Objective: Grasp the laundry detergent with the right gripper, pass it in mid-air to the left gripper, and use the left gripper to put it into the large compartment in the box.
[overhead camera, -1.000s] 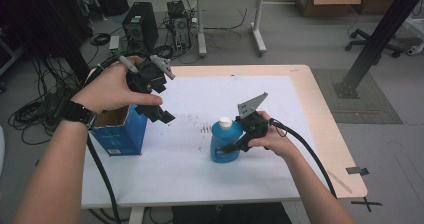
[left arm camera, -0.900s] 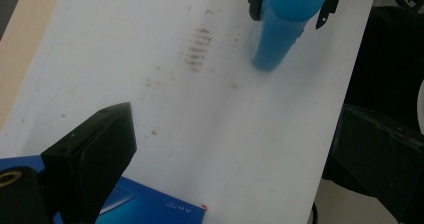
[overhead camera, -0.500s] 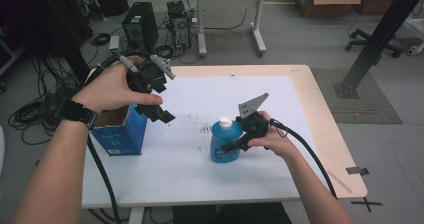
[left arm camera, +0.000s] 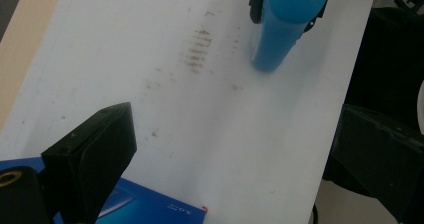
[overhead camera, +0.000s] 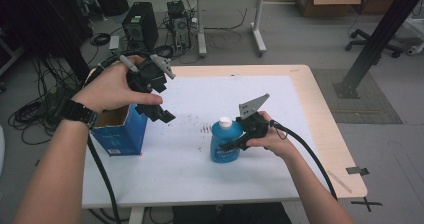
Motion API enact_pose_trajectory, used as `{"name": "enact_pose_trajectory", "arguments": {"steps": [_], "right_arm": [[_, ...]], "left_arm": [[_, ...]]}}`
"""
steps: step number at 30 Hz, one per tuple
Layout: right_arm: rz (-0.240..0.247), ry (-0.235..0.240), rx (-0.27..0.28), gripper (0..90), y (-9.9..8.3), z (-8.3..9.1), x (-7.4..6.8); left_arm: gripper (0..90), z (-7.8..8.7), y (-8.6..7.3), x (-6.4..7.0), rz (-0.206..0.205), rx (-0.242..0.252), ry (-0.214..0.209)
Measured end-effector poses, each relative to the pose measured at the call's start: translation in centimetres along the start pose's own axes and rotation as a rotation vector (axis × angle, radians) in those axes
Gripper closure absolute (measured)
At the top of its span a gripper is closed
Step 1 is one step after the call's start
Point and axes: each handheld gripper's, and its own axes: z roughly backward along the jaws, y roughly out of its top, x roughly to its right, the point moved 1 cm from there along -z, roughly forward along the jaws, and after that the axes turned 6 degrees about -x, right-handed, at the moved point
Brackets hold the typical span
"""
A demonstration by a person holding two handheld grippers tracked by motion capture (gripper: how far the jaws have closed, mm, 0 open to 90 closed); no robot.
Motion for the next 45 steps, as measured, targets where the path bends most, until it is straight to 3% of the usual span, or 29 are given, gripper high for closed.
{"name": "enact_pose_trajectory", "arguments": {"steps": [13,18,30,37,45], "right_arm": [[0.024,-0.037,0.015,40.9,0.3,0.2,-0.3],[0.027,-0.045,0.037,41.3,1.3,1.3,-0.3],[0.085,-0.076,0.008,41.6,6.1,4.1,-1.0],[0.125,-0.062,-0.013,41.7,9.4,3.9,-1.7],[0.166,-0.04,-0.045,41.7,12.3,2.6,-2.0]], "left_arm": [[4.2,0.3,0.3,0.1,-0.005,0.003,0.003],[4.4,0.5,0.5,0.2,-0.015,0.006,0.006],[4.0,1.6,2.2,0.8,-0.055,0.007,0.015],[3.9,2.1,3.0,1.3,-0.071,0.011,0.016],[3.9,3.0,3.6,1.9,-0.069,0.022,0.017]]}}
